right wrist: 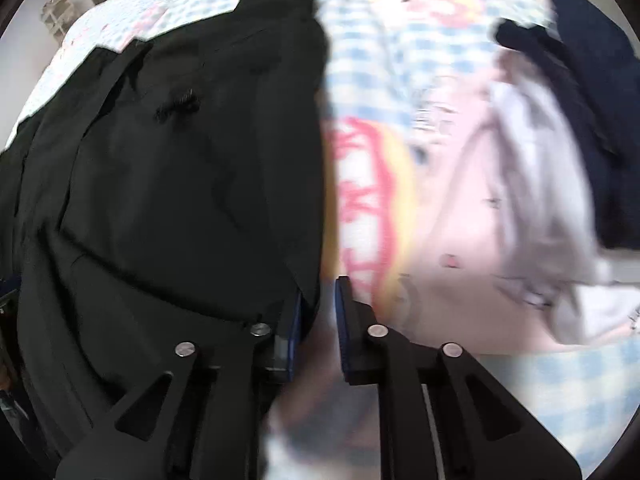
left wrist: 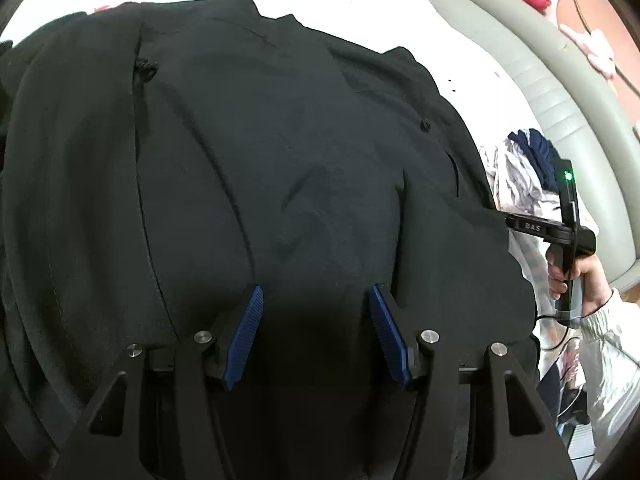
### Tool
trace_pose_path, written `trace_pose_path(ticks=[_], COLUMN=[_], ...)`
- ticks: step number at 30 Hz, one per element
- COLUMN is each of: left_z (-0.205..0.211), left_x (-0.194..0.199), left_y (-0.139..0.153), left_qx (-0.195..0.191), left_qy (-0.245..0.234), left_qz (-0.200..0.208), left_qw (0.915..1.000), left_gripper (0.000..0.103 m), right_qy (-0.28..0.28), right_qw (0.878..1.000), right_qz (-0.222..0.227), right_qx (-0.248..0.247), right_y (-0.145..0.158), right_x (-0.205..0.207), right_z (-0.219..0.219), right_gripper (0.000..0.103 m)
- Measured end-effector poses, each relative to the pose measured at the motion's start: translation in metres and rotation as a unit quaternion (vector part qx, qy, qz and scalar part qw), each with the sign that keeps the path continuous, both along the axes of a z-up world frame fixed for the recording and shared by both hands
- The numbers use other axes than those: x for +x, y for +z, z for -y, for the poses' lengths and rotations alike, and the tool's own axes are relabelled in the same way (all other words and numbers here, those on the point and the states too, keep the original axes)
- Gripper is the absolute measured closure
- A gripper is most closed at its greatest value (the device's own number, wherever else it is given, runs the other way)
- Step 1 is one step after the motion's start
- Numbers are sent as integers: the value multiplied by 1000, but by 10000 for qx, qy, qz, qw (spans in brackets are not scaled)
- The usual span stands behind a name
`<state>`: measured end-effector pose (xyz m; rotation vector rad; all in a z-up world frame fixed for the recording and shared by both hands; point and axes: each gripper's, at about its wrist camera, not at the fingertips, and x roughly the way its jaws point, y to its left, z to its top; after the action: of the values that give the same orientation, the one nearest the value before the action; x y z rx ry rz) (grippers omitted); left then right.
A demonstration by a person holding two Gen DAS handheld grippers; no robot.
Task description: Fold clothes
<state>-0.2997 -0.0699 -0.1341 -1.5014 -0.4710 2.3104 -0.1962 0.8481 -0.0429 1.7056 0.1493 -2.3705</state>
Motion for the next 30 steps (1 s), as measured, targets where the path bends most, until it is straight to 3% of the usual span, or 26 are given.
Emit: trace_pose_path(ticks=[2, 8, 10, 12, 14, 18, 23, 26, 30], left_z=[3, -19, -38, -54, -55, -67, -91, -105, -118], left_x=[3, 17, 18, 13, 19, 41, 72, 91, 96], left_y=[3, 19, 10, -4, 2, 9, 11, 13, 2], left_qx=[88, 621, 290, -435, -653, -475, -20, 253, -586], left_qy=[30, -353, -478, -452, -298, -245, -345, -404, -538], left_qz=[-44, -428, -380, -208, -206, -275, -342, -382, -211], left_qw=[9999, 9965, 9977, 9978, 9972, 9982, 9988, 9981, 9966], left_gripper=[45, 45, 42, 43, 51, 50, 50, 50, 54], right_qy=[-50, -209, 65, 16, -371, -400, -220, -279, -549], right_qw=[9998, 9885, 9937, 9989, 9960, 9931, 9784, 9724, 9833], right_qz=[-155, -563, -474, -180, 27, -529, -729, -553, -85], right_qx=[-96, -1389, -1013, -431, -818, -966, -1923, -2248, -1732], right_y=[12, 43, 32, 8, 13, 74, 116, 99, 54], right_x=[12, 52, 58, 53, 56, 106, 187, 239, 268], right_z=[-12, -33, -22, -16, -33, -29, 0, 5, 13], right_gripper=[87, 79, 79, 80, 81, 65, 59, 58, 67])
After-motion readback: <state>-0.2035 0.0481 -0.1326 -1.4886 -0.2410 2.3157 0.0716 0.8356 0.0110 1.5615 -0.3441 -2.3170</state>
